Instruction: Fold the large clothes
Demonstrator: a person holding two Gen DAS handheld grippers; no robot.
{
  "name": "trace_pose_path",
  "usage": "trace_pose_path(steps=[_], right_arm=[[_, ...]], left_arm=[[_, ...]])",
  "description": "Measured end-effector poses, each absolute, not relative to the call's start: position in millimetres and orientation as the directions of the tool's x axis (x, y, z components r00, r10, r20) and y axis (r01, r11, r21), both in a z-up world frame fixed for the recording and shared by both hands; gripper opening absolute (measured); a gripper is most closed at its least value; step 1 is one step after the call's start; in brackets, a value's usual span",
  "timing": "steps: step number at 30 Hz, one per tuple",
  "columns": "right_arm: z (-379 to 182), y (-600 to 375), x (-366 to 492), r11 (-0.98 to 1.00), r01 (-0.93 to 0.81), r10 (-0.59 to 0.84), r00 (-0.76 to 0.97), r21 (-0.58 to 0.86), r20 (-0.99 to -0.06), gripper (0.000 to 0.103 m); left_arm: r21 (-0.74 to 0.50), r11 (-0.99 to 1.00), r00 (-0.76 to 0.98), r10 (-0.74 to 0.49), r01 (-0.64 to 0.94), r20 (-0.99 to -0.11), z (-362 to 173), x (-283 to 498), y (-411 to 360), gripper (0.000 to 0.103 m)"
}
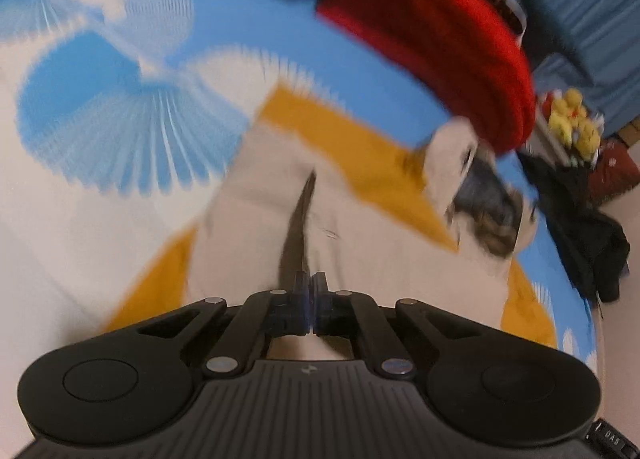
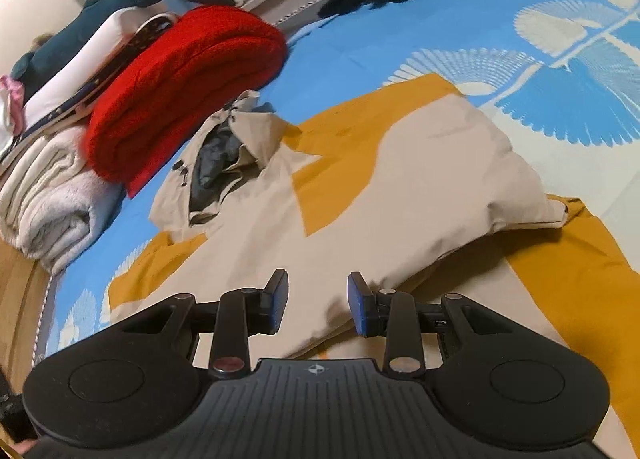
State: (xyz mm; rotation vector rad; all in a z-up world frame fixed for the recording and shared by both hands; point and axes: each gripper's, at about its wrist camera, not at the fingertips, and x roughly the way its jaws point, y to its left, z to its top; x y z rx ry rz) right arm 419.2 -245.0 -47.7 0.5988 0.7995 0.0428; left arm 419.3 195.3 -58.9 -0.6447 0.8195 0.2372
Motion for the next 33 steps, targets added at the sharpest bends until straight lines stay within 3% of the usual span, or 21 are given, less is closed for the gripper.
trace_pose_path(steps=[3,7,11,14,18,23,26,28,33], right_arm=[[-48.4,-251.3,420.2,0.820,0.205,0.250,0.710,0.534,-0.658,0.035],[-56.3,-258.1,422.0,0.804,0.250,0.242,0.691,0.539,-0.681,0.035],[-69.7,-267.1,425.1,0.804,0.329,0.196,0.640,0.496,-0.743,0.035],[-80.6,-278.5,427.0,0.777,0.406,0.167,0.604,0.481,-0.779,0.035],[-95.3,-296.5,427.3,0.724,0.490,0.150,0.576,0.486,-0.803,0.035],[-106.1,-305.5,428.4,0.645,0.537,0.191,0.576,0.544,-0.795,0.034],[-106.3,-304.3,431.1,0.643,0.525,0.209,0.580,0.558,-0.787,0.018],[-103.0,-303.0,432.0,0.643,0.507,0.221,0.595,0.575,-0.772,0.005],[-93.5,-308.6,428.1,0.640,0.531,0.160,0.613,0.554,-0.773,0.001]], left_arm=[[-0.381,0.809,0.695,0.046,-0.448,-0.718,-39.4,410.3,197.6,0.001],[-0.319,0.803,0.599,0.058,-0.503,-0.798,-52.8,415.7,202.2,0.004],[-0.250,0.854,0.649,0.126,-0.456,-0.751,-36.9,416.9,191.3,0.009],[-0.288,0.878,0.685,0.060,-0.383,-0.726,-33.3,420.2,183.7,0.016],[-0.350,0.851,0.624,-0.035,-0.390,-0.780,-53.5,427.2,184.1,0.016],[-0.357,0.837,0.601,-0.044,-0.414,-0.798,-64.1,426.7,186.3,0.027],[-0.351,0.829,0.591,-0.030,-0.436,-0.806,-66.3,426.3,190.4,0.040],[-0.363,0.807,0.579,-0.033,-0.466,-0.815,-70.1,425.7,196.4,0.041],[-0.427,0.726,0.556,-0.075,-0.539,-0.828,-82.7,422.7,211.5,0.041]])
